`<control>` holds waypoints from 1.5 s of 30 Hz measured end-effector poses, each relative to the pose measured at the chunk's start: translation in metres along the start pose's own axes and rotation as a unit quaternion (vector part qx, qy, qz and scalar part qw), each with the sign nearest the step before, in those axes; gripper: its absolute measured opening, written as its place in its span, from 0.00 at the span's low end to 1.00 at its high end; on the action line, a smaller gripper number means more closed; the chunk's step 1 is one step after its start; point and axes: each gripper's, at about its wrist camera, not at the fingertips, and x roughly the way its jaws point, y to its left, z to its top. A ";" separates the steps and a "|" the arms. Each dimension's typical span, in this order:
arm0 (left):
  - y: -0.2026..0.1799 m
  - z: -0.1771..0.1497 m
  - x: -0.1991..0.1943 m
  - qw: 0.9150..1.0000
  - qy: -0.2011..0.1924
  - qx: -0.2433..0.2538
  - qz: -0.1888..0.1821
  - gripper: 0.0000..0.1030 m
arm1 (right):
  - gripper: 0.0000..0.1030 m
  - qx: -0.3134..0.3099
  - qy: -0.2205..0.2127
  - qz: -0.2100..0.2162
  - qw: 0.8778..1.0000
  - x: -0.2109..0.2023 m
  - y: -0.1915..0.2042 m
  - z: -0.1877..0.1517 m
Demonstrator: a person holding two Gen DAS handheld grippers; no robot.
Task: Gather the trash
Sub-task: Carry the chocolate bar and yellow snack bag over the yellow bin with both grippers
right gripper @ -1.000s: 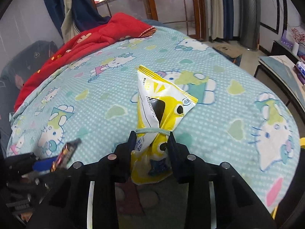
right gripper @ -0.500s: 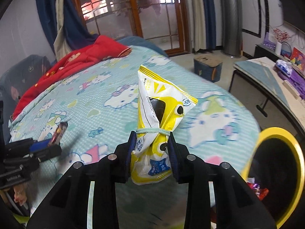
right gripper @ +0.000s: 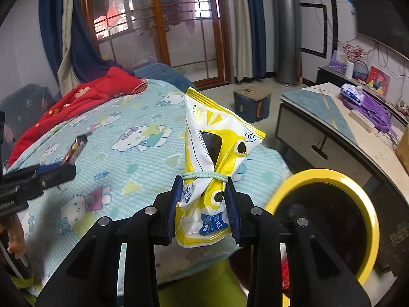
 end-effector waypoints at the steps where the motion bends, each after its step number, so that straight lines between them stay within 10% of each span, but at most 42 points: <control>1: -0.003 0.001 0.000 1.000 -0.002 0.002 -0.002 0.22 | 0.30 0.002 -0.001 -0.002 1.000 -0.003 -0.004 -0.001; 45: -0.168 0.016 0.084 0.982 0.026 0.145 -0.122 0.22 | 0.30 0.089 -0.009 -0.118 0.989 -0.066 -0.121 -0.065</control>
